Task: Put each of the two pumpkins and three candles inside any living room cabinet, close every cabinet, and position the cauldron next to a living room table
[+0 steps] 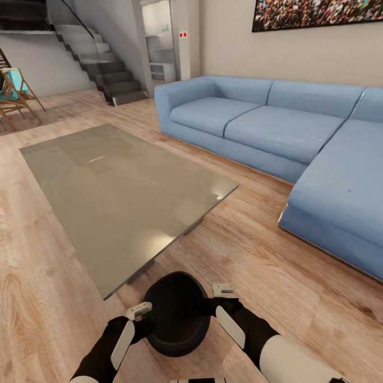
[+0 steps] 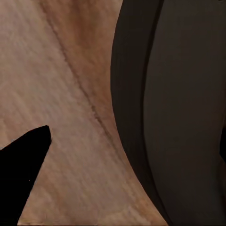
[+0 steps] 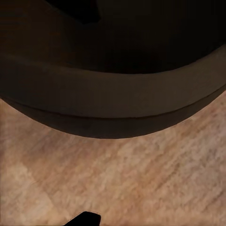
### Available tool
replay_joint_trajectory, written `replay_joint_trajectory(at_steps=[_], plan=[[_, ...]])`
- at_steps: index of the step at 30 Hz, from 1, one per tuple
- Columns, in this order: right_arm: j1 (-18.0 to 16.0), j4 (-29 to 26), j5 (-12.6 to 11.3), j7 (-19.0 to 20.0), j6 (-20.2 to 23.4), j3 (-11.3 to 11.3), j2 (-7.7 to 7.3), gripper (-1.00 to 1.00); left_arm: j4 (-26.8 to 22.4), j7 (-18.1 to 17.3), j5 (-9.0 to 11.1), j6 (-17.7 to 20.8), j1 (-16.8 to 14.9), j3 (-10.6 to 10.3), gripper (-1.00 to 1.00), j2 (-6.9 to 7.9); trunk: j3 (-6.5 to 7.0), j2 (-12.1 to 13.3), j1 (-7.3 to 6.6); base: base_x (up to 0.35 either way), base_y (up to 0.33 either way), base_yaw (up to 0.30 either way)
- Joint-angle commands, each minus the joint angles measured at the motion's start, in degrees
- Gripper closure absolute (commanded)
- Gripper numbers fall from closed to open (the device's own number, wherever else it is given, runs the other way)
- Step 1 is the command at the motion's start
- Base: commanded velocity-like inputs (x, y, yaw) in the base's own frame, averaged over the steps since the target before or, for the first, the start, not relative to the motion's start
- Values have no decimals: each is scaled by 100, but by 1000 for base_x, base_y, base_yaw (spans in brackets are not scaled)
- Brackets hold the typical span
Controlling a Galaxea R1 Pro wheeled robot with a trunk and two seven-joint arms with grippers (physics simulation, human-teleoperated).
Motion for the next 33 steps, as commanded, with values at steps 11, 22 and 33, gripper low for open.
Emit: replay_joint_trajectory(at_steps=[11, 22, 33], plan=[[0, 7, -5, 0, 0, 0, 0, -100, -46, 10, 0, -7, 1, 13, -100, -5, 0, 0, 0, 0, 0, 0], [0, 8, -6, 0, 0, 0, 0, -100, -98, 15, 15, 63, -6, 18, -100, -2, 222, 13, -26, -38, 0, 0], [0, 8, -5, 0, 0, 0, 0, -100, -123, 10, 26, 66, -7, 24, -100, -9, 465, 28, -54, -137, 6, 0]])
